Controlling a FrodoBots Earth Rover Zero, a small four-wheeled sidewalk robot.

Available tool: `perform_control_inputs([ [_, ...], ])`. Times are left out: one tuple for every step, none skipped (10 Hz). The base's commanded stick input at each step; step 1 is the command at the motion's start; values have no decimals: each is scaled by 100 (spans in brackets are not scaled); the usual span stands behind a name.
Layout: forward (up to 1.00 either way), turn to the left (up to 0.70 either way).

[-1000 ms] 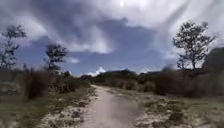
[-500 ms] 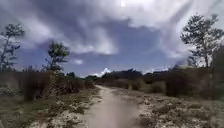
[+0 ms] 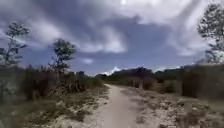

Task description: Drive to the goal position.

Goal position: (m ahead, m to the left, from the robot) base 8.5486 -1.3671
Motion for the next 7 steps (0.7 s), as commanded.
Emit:
perform_control_inputs([
  [85,13],
  [85,31],
  [85,17],
  [85,5],
  [85,0],
  [85,0],
  [85,0],
])
